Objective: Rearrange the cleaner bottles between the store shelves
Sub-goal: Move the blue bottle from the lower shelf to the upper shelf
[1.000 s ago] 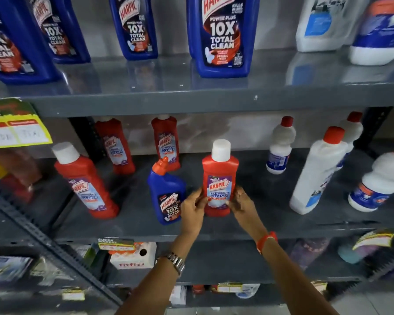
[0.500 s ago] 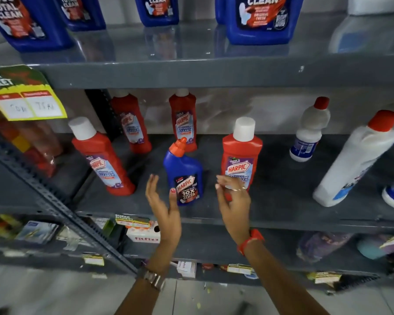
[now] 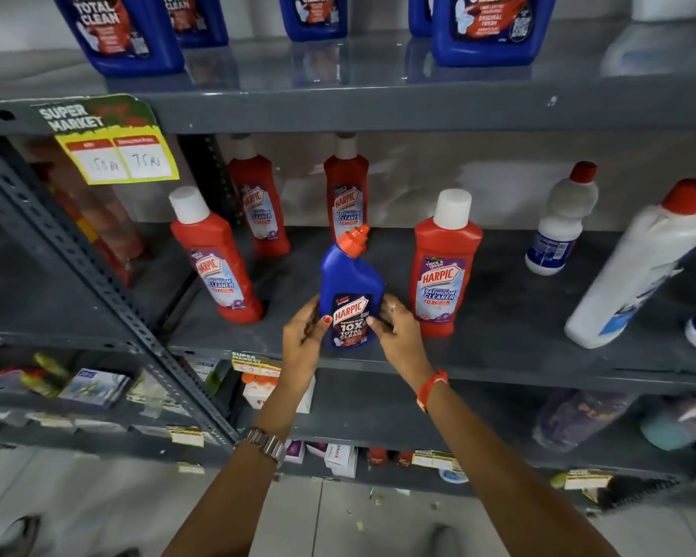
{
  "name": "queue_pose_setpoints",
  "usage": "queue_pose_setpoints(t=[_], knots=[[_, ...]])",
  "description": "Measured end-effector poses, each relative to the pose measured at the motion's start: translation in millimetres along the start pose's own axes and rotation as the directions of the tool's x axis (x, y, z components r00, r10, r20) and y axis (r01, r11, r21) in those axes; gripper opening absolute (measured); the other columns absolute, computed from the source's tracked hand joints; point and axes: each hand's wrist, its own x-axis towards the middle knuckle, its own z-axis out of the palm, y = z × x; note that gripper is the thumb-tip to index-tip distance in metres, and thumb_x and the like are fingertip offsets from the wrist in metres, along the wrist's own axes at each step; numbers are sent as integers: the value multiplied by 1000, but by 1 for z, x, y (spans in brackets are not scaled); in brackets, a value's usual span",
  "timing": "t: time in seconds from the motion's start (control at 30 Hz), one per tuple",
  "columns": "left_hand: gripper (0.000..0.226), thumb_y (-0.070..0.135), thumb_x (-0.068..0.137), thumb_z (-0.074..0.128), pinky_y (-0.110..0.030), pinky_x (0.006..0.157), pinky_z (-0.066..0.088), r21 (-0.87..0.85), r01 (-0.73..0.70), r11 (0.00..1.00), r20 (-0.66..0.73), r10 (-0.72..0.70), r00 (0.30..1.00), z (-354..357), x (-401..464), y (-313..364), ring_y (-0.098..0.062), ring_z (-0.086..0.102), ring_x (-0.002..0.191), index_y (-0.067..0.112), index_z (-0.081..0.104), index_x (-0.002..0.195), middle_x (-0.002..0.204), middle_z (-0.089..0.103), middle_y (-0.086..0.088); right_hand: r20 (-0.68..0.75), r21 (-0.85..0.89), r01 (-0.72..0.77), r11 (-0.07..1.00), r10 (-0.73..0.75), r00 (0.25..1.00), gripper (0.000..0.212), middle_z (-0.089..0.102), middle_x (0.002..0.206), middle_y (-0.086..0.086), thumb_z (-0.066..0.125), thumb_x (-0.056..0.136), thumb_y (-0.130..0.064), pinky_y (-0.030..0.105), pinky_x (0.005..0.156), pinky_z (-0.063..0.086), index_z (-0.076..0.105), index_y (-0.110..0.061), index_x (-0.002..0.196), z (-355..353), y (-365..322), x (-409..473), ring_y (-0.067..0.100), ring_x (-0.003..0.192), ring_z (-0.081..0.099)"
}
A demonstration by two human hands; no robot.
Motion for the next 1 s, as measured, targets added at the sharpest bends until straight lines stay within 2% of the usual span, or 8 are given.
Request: queue_pose_setpoints(t=[0.17, 0.23, 0.37, 0.6, 0.73, 0.83, 0.9, 1.0], knots=[[37, -5, 88, 48, -13, 87, 49, -90, -53, 995, -52, 49, 997, -18, -23, 36, -1, 59, 105, 2, 50, 124, 123, 57, -6, 12, 100, 90, 991, -92, 996, 42, 63, 118, 13, 59, 83, 2, 12, 82, 51, 49, -4, 123, -6, -31, -27, 19, 106, 61], [38, -2, 88, 50, -17, 91, 49, -127, -112, 986, -102, 99, 990, -25, -27, 57, -10, 59, 108, 9, 52, 124, 124, 58, -6, 2, 147, 144, 978, -146, 989, 44, 62, 117, 7, 59, 83, 1, 8, 79, 50, 49, -6, 125, -8, -55, -34, 11, 104, 61], [43, -4, 86, 50, -10, 87, 48, -145, -274, 951, -226, 238, 945, -42, -18, 112, 6, 58, 103, 22, 49, 120, 121, 54, 9, -5, 195, 311, 930, -316, 949, 45, 61, 116, -4, 61, 83, -3, 9, 82, 49, 50, -12, 126, -16, -117, -39, -9, 100, 60], [36, 3, 87, 51, -12, 81, 50, -218, -498, 839, -239, 449, 861, -71, 24, 218, 3, 62, 101, 26, 55, 116, 105, 68, 22, -152, 219, 540, 812, -519, 841, 47, 64, 111, -7, 67, 79, -7, 17, 86, 52, 53, -13, 123, -30, -229, -25, -1, 100, 62], [30, 11, 89, 52, -39, 95, 51, -237, -499, 834, -249, 444, 861, -78, 68, 270, -17, 61, 108, 22, 57, 116, 116, 64, -1, -199, 226, 586, 778, -552, 810, 48, 64, 118, 8, 68, 79, -8, 19, 87, 52, 52, -9, 124, -38, -284, 2, 10, 103, 62], [32, 10, 91, 48, -47, 94, 49, -261, -447, 856, -231, 394, 890, -75, 105, 289, -31, 58, 112, 4, 53, 123, 123, 59, -18, -201, 201, 601, 774, -568, 798, 46, 64, 111, 6, 67, 79, -4, 9, 80, 50, 52, -4, 122, -43, -315, 26, 3, 94, 60], [31, 8, 92, 47, -44, 91, 52, -267, -413, 871, -217, 363, 906, -71, 127, 296, -29, 60, 107, 2, 52, 122, 122, 59, -19, -191, 197, 583, 788, -553, 811, 44, 63, 114, 15, 64, 79, 1, 11, 77, 51, 51, 0, 121, -47, -327, 42, 11, 96, 60], [28, 6, 92, 46, -25, 70, 58, -279, -355, 892, -184, 313, 932, -64, 152, 298, -10, 66, 83, 3, 54, 119, 106, 65, -9, -181, 198, 555, 808, -526, 831, 38, 64, 112, 22, 61, 79, 7, 11, 69, 54, 54, 4, 116, -51, -331, 63, 17, 93, 62]])
